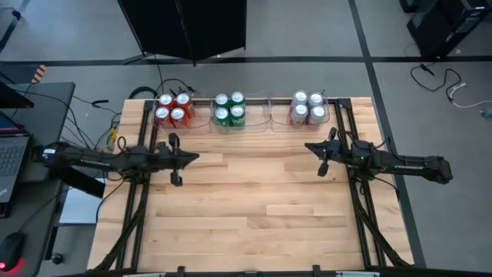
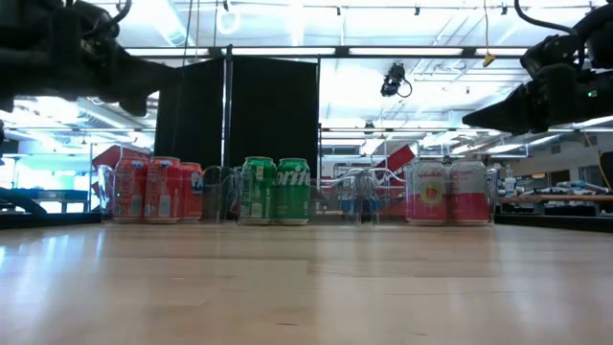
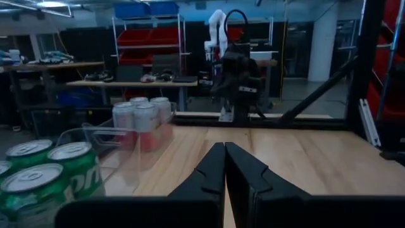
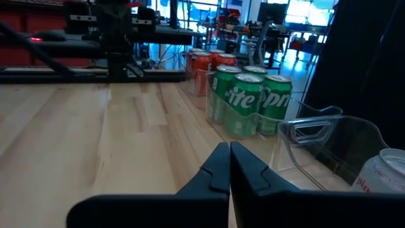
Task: Sort soda cans
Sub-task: Return to Home Position
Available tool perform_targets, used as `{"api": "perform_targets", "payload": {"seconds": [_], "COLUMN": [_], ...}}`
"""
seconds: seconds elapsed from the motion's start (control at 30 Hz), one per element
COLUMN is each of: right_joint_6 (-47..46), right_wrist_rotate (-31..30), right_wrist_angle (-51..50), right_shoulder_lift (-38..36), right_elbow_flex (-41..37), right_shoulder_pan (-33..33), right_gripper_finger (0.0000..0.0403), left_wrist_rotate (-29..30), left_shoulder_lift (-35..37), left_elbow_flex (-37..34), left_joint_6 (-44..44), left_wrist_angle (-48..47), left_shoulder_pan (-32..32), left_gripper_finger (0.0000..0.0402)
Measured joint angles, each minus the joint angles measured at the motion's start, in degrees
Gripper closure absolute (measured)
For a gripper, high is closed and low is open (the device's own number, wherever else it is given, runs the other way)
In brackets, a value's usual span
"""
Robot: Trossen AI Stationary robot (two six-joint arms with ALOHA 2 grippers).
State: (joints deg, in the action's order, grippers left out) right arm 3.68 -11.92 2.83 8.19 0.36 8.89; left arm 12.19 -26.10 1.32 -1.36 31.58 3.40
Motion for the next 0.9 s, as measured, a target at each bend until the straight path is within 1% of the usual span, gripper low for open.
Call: {"api": "perform_targets", "payload": {"seconds": [0.1,0.27,0.33,0.37,0.43,0.5,0.57,0.63,0.67,0.73,0.83,0.9], "right_joint_6": [0.2,-0.1,-0.9,-1.1,-1.7,-2.2,-2.2,-2.6,-2.7,-3.3,-4.6,-5.5], "right_wrist_rotate": [0.0,0.4,1.3,1.6,2.4,3.1,3.9,4.0,4.0,4.0,3.9,3.9], "right_wrist_angle": [0.0,0.0,-0.2,-0.3,-0.4,-0.5,-0.7,-0.7,-0.7,-0.7,-0.7,-0.7], "right_shoulder_lift": [0.0,0.8,1.4,1.7,2.0,2.3,2.3,2.3,2.3,2.3,2.6,2.7], "right_elbow_flex": [0.0,0.0,0.0,0.0,0.0,0.0,0.0,0.0,0.0,0.0,0.0,0.0], "right_shoulder_pan": [0.5,2.5,3.3,3.5,3.9,4.1,4.2,4.2,4.2,4.2,4.8,5.2], "right_gripper_finger": [0.0403,0.0403,0.0403,0.0403,0.0403,0.0403,0.0403,0.0403,0.0403,0.0403,0.0403,0.0403], "left_wrist_rotate": [0.5,6.0,7.1,6.7,4.7,5.6,5.7,1.2,0.2,0.0,-3.1,-3.1], "left_shoulder_lift": [6.0,17.8,23.8,26.0,26.1,26.0,26.1,26.1,26.1,26.1,26.1,26.1], "left_elbow_flex": [-0.8,-0.8,-0.8,-0.7,0.0,0.2,-0.6,-0.8,-0.8,-0.8,-0.9,-0.9], "left_joint_6": [0.0,-1.3,-1.3,-1.4,-2.6,-2.8,-1.2,-0.2,0.4,2.4,3.5,4.6], "left_wrist_angle": [-5.3,-21.3,-28.0,-28.9,-29.2,-31.7,-29.5,-29.2,-29.4,-29.4,-29.6,-29.8], "left_shoulder_pan": [0.0,0.0,0.0,0.0,0.0,-0.1,-0.8,-0.9,-0.7,-0.8,-0.8,-0.8], "left_gripper_finger": [0.0387,0.0387,0.0387,0.0387,0.0387,0.0387,0.0387,0.0387,0.0387,0.0387,0.0387,0.0387]}}
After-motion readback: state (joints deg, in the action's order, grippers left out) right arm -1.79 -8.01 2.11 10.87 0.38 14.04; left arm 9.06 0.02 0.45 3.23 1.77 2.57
